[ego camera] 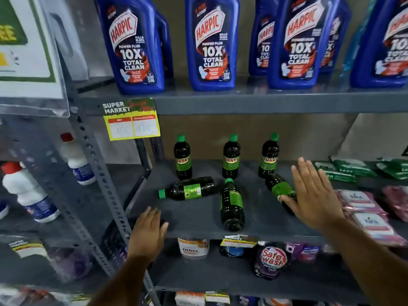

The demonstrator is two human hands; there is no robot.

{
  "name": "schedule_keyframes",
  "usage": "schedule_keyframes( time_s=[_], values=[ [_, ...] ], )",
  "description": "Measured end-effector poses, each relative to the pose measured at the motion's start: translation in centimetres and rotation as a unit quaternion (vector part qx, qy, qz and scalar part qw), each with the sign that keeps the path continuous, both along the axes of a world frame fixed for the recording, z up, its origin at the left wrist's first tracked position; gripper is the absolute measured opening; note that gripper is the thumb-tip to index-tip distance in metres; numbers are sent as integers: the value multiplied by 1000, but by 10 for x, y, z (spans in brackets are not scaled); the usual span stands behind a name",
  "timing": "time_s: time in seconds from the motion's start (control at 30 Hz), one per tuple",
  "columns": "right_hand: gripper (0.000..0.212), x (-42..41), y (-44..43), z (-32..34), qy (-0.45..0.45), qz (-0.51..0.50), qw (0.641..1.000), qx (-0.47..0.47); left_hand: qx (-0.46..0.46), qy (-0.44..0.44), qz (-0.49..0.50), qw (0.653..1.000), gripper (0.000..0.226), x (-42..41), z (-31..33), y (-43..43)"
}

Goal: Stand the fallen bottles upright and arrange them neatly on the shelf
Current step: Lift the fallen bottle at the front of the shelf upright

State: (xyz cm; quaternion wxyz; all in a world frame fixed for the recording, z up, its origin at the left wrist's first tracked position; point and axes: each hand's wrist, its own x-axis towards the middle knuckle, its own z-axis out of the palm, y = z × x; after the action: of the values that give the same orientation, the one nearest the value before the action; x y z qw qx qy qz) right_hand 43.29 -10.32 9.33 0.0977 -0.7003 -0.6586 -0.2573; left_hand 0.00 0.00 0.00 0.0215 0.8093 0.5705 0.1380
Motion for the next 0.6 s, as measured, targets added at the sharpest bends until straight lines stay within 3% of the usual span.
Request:
schedule_keyframes(
  time_s=[0.1, 0.23, 0.43, 0.6],
  values=[
    [86, 1, 11, -11, 41, -38, 998, 7, -19, -39, 23, 999, 83, -8, -8, 16],
    [93, -2, 18, -31, 138, -82, 987, 19, -9, -16, 47, 999, 56, -2, -10, 25],
    [93, -8, 21, -56, 289, -111, 951, -15, 1, 30, 40, 999, 64, -5, -15, 33],
    [71, -10, 20, -62, 306, -139, 941, -36, -36, 64, 19, 997, 72, -7, -18, 50]
  ],
)
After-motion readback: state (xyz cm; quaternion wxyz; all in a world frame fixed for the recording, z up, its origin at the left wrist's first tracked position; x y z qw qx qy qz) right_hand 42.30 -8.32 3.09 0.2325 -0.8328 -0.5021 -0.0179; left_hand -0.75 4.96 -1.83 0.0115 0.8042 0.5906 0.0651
